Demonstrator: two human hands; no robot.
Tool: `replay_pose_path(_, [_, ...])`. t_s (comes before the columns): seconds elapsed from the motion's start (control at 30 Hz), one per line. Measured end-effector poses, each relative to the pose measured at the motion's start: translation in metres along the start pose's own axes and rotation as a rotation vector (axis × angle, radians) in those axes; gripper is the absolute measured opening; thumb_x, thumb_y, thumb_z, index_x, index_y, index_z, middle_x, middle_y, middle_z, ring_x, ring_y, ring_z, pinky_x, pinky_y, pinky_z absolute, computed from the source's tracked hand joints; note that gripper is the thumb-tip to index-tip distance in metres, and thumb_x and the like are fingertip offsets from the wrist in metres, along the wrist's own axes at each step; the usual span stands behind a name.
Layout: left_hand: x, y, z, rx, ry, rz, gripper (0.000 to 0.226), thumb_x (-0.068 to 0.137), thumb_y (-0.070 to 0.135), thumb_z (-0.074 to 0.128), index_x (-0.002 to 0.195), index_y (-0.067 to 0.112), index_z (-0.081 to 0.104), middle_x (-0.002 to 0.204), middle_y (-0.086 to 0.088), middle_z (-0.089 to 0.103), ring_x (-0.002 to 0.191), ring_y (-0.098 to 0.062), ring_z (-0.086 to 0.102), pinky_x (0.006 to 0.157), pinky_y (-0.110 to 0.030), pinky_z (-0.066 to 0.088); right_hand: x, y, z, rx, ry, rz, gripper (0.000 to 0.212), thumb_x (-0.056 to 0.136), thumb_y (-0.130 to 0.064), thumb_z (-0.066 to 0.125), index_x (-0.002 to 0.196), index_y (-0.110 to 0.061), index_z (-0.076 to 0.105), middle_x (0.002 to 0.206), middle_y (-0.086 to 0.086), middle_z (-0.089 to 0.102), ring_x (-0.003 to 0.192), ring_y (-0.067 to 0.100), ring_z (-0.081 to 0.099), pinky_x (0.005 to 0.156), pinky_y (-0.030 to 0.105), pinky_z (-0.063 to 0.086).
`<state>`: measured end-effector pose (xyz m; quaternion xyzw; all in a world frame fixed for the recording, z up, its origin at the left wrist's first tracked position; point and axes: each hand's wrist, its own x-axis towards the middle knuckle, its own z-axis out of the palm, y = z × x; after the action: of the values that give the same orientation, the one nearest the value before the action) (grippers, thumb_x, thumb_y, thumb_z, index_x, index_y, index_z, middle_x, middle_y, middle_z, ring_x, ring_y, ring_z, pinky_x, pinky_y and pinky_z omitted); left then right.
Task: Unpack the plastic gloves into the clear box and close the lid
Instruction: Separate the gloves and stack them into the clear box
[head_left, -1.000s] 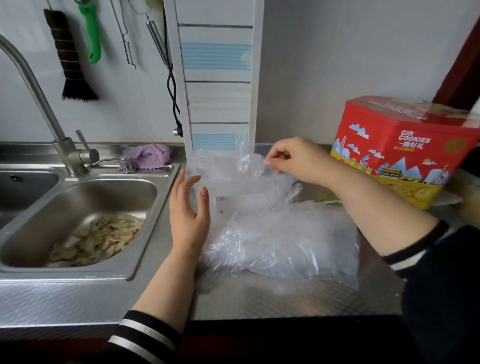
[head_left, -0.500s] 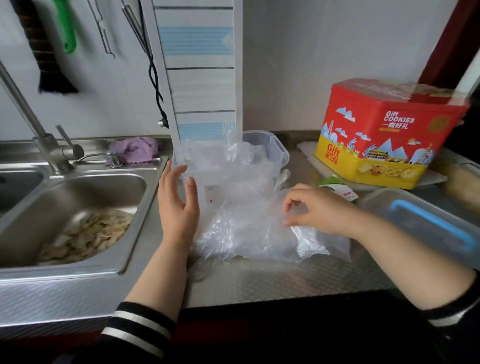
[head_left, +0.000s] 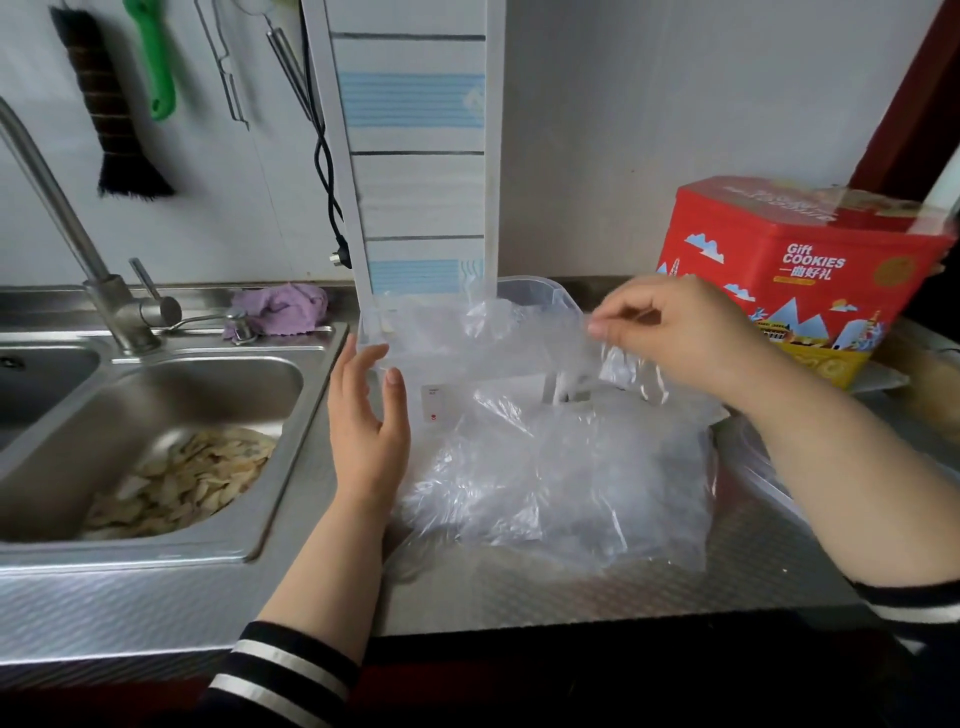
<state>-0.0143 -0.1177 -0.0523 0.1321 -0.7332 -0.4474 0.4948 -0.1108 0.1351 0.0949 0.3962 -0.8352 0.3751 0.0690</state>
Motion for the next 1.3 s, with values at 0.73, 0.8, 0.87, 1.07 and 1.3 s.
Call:
replay_pose_path(0.73, [0.003, -0.003, 0.0, -0.002, 0.006, -0.015, 0.037, 0.094, 0.052, 0.042, 0.12, 0.029, 0.055, 0.144, 0.002, 0.044, 0.138, -0.005, 0.034, 0.103, -0.052, 0.041, 0.116, -0.011, 0.098, -0.264, -0.198, -0.14, 0.017, 0.089, -0.031, 0.065, 0.101, -0.022, 0.074, 0.107, -0.006, 0.067, 0.1, 0.009, 0.057, 0.085, 0.022, 0.041])
replay_pose_path(0.8, [0.003, -0.002, 0.0, -0.002, 0.005, -0.018, 0.037, 0.094, 0.052, 0.042, 0.12, 0.029, 0.055, 0.144, 0.002, 0.044, 0.137, -0.006, 0.035, 0.103, -0.051, 0.041, 0.118, -0.001, 0.109, -0.234, -0.396, -0.039, 0.02, 0.09, -0.036, 0.064, 0.105, -0.026, 0.073, 0.11, -0.013, 0.068, 0.105, 0.007, 0.059, 0.09, 0.021, 0.044])
replay_pose_path(0.87, [0.003, -0.002, 0.0, 0.002, 0.003, -0.017, 0.036, 0.094, 0.051, 0.042, 0.12, 0.029, 0.055, 0.145, 0.003, 0.043, 0.137, -0.006, 0.036, 0.104, -0.051, 0.041, 0.119, 0.004, 0.113, -0.208, -0.547, 0.02, 0.031, 0.09, -0.043, 0.062, 0.115, -0.026, 0.069, 0.119, -0.012, 0.065, 0.112, 0.007, 0.056, 0.097, 0.022, 0.041])
replay_pose_path(1.07, [0.003, -0.002, -0.001, 0.003, 0.0, -0.02, 0.034, 0.094, 0.051, 0.042, 0.12, 0.032, 0.054, 0.145, 0.005, 0.043, 0.136, -0.008, 0.038, 0.103, -0.051, 0.041, 0.123, 0.005, 0.115, -0.23, -0.734, 0.072, 0.047, 0.091, -0.056, 0.051, 0.127, -0.027, 0.061, 0.131, -0.009, 0.058, 0.123, 0.01, 0.051, 0.105, 0.026, 0.036])
replay_pose_path(1.3, [0.002, 0.0, -0.001, 0.012, -0.007, -0.02, 0.032, 0.095, 0.051, 0.041, 0.12, 0.034, 0.053, 0.145, 0.006, 0.043, 0.136, -0.009, 0.037, 0.104, -0.05, 0.041, 0.125, 0.012, 0.117, -0.265, -0.715, 0.045, 0.043, 0.095, -0.052, 0.047, 0.112, -0.018, 0.068, 0.109, -0.001, 0.067, 0.102, 0.017, 0.061, 0.095, 0.031, 0.046])
